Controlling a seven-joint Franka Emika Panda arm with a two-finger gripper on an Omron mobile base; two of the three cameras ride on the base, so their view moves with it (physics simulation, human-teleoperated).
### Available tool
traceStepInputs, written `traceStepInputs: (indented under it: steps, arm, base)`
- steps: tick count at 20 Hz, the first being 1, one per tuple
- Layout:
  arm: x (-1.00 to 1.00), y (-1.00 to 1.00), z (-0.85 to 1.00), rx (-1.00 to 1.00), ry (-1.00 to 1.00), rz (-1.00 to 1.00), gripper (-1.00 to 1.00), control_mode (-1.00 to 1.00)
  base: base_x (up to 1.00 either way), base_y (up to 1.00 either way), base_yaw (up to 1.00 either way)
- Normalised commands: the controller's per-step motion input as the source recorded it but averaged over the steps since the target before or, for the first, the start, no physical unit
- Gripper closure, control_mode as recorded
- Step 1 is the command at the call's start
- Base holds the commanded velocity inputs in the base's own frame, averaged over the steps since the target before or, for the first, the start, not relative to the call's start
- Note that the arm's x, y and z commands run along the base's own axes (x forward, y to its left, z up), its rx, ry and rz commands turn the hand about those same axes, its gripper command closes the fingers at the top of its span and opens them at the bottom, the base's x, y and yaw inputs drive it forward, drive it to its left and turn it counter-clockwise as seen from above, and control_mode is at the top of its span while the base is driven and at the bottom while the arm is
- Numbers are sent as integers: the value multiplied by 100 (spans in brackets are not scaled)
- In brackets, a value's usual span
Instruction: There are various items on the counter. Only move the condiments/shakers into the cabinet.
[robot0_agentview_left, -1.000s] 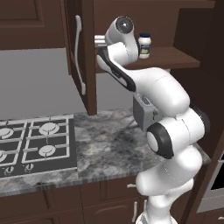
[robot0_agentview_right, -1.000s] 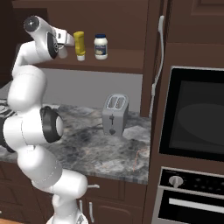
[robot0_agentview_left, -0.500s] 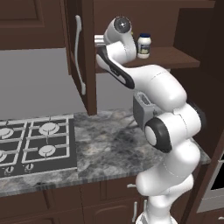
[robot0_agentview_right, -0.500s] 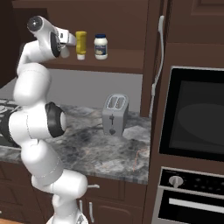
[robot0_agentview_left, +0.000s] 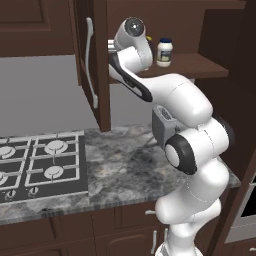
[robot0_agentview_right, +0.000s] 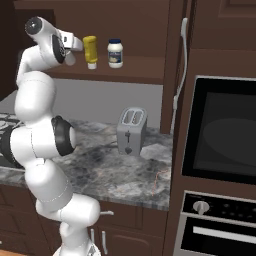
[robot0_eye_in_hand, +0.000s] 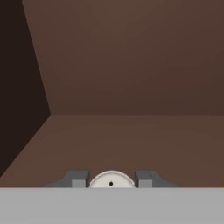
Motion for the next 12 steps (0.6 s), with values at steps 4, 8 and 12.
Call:
traceStepInputs:
  steps: [4, 8, 12]
  arm:
    - [0, 0, 0, 0, 0, 0, 100, -100]
    - [0, 0, 0, 0, 0, 0, 100, -100]
    - [1, 0, -3, 0, 0, 0, 100, -100]
  base:
    - [0, 0, 0]
    - [0, 0, 0]
    - [0, 0, 0]
